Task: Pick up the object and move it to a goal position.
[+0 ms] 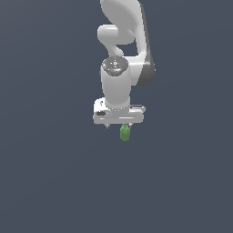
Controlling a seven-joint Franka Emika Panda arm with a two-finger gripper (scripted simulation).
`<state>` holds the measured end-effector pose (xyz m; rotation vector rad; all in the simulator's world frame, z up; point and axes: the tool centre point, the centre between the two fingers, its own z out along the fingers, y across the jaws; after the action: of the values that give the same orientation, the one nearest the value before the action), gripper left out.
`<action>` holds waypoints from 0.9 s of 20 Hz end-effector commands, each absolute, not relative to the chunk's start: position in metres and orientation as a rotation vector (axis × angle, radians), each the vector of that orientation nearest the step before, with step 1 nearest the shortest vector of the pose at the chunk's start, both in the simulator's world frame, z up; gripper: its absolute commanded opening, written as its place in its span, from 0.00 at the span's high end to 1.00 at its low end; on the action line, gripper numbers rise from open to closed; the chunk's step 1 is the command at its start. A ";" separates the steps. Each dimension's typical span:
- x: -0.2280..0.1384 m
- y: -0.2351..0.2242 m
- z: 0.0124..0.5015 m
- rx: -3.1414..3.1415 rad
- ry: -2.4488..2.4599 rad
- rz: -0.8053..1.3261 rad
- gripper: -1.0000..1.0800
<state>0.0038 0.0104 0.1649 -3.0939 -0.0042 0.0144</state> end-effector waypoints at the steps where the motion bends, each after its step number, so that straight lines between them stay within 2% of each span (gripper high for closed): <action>1: 0.004 0.010 0.165 -3.094 -0.004 0.014 0.04; 18: 0.003 -0.007 0.163 -3.128 -0.058 0.026 0.04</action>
<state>0.0037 -0.0084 0.1632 -3.1283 -0.0478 0.0261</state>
